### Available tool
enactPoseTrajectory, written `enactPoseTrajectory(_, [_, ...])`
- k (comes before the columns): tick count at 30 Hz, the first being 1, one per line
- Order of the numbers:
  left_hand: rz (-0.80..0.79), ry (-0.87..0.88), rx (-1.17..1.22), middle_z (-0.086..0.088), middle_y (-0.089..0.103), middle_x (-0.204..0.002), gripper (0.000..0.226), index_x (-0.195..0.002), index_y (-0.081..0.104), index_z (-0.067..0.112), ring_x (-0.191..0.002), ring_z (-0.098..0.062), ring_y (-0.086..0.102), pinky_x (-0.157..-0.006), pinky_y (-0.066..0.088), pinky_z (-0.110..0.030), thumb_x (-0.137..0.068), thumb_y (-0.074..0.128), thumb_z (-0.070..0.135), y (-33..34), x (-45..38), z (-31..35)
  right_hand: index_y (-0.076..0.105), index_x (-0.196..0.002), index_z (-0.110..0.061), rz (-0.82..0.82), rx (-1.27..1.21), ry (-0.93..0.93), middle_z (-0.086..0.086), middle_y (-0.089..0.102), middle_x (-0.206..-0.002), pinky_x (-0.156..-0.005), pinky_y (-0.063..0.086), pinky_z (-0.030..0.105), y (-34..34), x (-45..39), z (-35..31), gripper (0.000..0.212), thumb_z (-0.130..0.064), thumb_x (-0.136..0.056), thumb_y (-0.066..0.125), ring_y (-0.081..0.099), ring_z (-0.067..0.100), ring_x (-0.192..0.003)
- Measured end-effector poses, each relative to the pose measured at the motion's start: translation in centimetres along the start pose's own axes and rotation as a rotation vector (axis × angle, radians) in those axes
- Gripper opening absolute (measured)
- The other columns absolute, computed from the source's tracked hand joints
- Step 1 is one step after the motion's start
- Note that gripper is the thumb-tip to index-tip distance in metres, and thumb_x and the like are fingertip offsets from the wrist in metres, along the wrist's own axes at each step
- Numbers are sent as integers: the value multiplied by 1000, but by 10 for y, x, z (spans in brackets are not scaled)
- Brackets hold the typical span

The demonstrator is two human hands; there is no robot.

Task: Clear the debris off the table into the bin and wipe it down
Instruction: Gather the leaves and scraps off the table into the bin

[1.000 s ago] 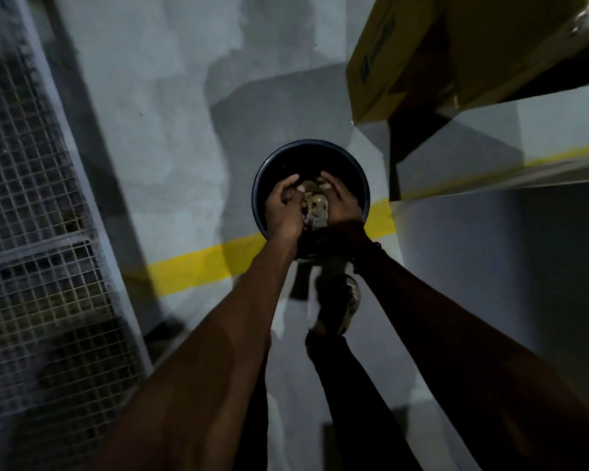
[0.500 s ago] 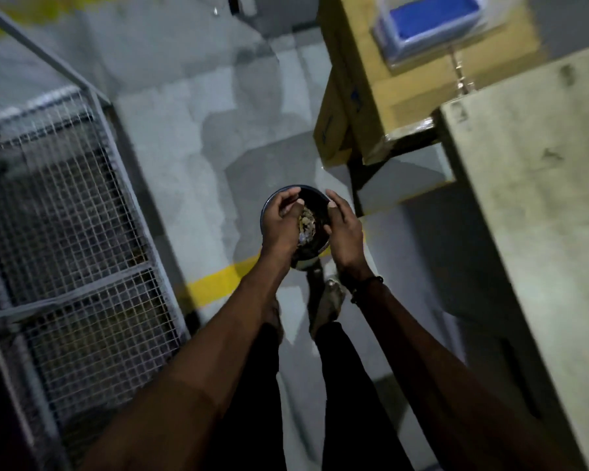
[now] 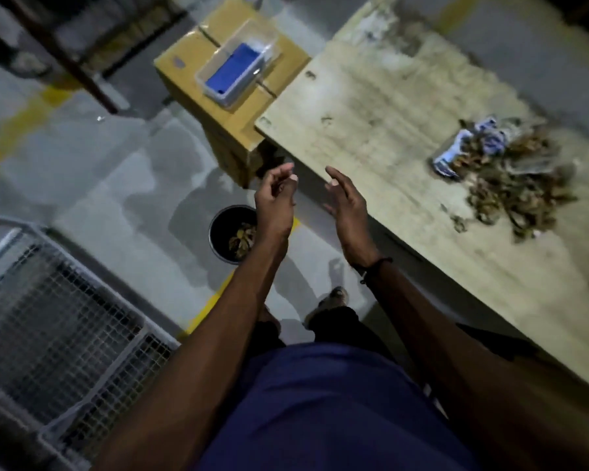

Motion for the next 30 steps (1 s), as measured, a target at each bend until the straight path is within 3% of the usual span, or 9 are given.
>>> enactPoseTrajectory(2, [-71, 2, 10, 5, 68, -123, 17, -122, 67, 23, -107, -9, 63, -77, 51, -24, -108, 61, 17, 39, 8, 2, 54, -153, -27, 82, -16, -21, -9, 45, -163, -111, 48, 36, -44, 7, -8, 40, -36, -114, 48, 45, 16, -149])
enactPoseTrajectory(6, [-189, 33, -22, 13, 68, -115, 18, -119, 67, 23, -101, 1, 62, -79, 50, -26, -106, 61, 12, 120, 20, 2, 59, -148, -30, 251, -69, -8, -10, 51, -159, -105, 46, 32, -134, 16, -4, 37, -37, -113, 50, 47, 12, -146])
enactPoseTrajectory(11, [-321, 36, -124, 17, 69, -110, 18, -117, 68, 24, -90, 14, 62, -75, 51, -23, -107, 60, 12, 219, 31, -15, 60, -147, -30, 436, -89, -6, -10, 53, -156, -113, 46, 40, -241, 29, 19, 38, -39, -112, 51, 49, 11, -144])
enactPoseTrajectory(15, [-416, 44, -209, 14, 70, -115, 17, -116, 70, 24, -97, 9, 63, -81, 54, -27, -107, 60, 14, 285, 28, -31, 62, -145, -30, 563, -105, -10, -19, 56, -150, -121, 42, 44, -311, 30, 45, 36, -37, -111, 52, 48, 10, -146])
enactPoseTrajectory(19, [-519, 95, -362, 3, 72, -122, 17, -114, 71, 22, -108, -8, 65, -92, 52, -34, -104, 62, 11, 340, 18, -48, 63, -144, -25, 667, -119, 10, -14, 60, -148, -112, 43, 26, -356, 29, 58, 34, -30, -112, 53, 52, 1, -139])
enactPoseTrajectory(22, [-631, 271, -560, -2, 68, -121, 20, -111, 70, 16, -107, -14, 66, -97, 53, -35, -97, 67, 2, 379, 8, -55, 62, -146, -22, 721, -84, 57, -8, 57, -153, -101, 42, 10, -375, 14, 66, 35, -25, -111, 55, 52, 4, -138])
enactPoseTrajectory(25, [-712, 492, -716, -8, 62, -115, 25, -107, 66, 19, -110, -29, 63, -99, 49, -38, -89, 74, 3, 415, -14, -58, 57, -150, -16, 732, 104, 27, 1, 50, -160, -117, 40, 27, -387, -12, 77, 40, -21, -111, 56, 44, 16, -149])
enactPoseTrajectory(27, [-773, 610, -869, -16, 60, -123, 29, -116, 66, 11, -119, -36, 59, -101, 49, -47, -90, 73, 21, 442, -37, -66, 55, -153, -17, 694, 236, 8, 5, 44, -165, -121, 39, 43, -392, -34, 85, 43, -27, -110, 55, 37, 22, -155])
enactPoseTrajectory(30, [-867, 779, -1019, -17, 51, -146, 53, -135, 59, 15, -137, -38, 49, -107, 45, -47, -92, 69, 45, 476, -65, -77, 54, -154, -19, 665, 426, 10, 7, 36, -169, -126, 29, 44, -404, -66, 83, 50, -37, -108, 48, 29, 28, -158])
Point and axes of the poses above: each hand's wrist, its own x-axis away from the middle knuckle, its own y-axis out of the palm, z = x × y, the point moved 8 cm from there along -x, towards the middle knuckle
